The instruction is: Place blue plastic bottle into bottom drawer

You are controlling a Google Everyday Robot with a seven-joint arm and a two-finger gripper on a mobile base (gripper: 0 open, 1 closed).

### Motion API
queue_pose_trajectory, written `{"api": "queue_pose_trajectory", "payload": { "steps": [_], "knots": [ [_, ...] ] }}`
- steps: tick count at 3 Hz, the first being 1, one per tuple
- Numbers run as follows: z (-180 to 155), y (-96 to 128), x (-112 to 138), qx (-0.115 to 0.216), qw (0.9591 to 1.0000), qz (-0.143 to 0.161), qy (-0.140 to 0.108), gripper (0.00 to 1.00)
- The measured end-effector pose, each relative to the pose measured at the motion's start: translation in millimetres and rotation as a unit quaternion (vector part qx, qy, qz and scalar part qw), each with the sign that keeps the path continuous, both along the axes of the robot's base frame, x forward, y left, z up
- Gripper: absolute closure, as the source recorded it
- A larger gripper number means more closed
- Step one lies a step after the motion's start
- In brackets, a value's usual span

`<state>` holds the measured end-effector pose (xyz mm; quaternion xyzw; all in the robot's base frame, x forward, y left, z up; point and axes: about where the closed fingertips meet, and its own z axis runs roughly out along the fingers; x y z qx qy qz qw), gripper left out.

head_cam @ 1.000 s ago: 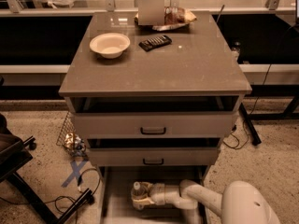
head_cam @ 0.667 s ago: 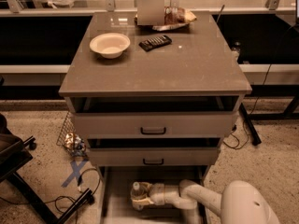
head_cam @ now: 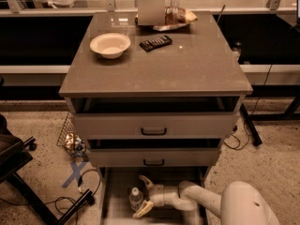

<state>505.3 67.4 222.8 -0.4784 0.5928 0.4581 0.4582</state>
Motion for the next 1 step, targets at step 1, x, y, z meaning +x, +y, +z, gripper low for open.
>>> {"api": "queue_pose_trajectory", "payload": {
  "steps": [1],
  "knots": [
    [0.0, 0.1, 0.0, 0.000, 1.0000, 0.000, 0.000, 0.00]
  ]
}}
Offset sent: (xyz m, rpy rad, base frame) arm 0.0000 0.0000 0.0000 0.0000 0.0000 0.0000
